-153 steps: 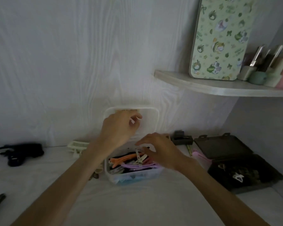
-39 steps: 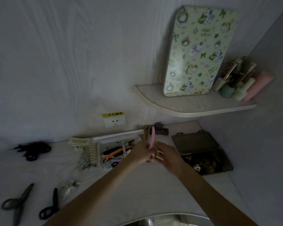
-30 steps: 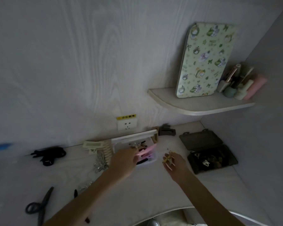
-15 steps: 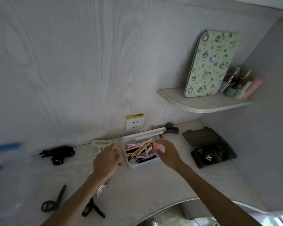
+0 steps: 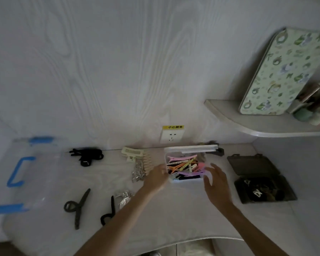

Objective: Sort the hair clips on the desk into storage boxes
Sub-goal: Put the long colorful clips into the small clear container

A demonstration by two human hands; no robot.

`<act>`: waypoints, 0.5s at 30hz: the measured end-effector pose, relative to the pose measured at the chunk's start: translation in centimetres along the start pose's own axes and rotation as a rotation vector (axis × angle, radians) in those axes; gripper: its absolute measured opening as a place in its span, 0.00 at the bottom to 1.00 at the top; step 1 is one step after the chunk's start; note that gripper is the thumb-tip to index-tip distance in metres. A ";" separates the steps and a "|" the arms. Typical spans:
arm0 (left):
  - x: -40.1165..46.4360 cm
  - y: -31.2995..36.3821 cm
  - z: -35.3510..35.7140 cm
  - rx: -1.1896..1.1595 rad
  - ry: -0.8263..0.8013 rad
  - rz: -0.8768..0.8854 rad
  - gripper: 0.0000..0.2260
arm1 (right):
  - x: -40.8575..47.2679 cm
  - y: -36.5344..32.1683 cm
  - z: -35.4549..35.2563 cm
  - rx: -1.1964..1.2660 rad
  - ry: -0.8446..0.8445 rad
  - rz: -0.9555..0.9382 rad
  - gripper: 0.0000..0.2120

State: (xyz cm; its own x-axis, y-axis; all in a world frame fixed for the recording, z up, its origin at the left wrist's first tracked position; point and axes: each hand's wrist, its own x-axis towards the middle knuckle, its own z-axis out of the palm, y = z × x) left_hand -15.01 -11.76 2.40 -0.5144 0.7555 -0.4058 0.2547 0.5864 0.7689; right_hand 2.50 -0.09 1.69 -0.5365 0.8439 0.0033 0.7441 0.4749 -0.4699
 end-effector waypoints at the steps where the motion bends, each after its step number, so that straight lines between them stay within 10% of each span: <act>1: -0.5 -0.1 -0.1 -0.040 0.001 -0.011 0.11 | 0.2 -0.5 -0.3 -0.011 0.071 -0.067 0.11; 8: -4.7 -4.5 -4.8 -0.227 0.253 -0.100 0.08 | 0.2 -7.1 0.7 0.033 -0.295 -0.402 0.06; 15: -12.6 -10.6 -12.7 -0.135 0.941 -0.250 0.12 | 0.1 -18.3 5.7 0.059 -0.938 -0.585 0.12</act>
State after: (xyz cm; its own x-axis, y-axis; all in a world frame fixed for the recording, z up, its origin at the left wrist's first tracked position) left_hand -21.62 -31.20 5.66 -0.9980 0.0383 -0.0506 -0.0164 0.6149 0.7884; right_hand -13.47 -10.10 5.23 -0.9066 -0.0426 -0.4198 0.2705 0.7050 -0.6556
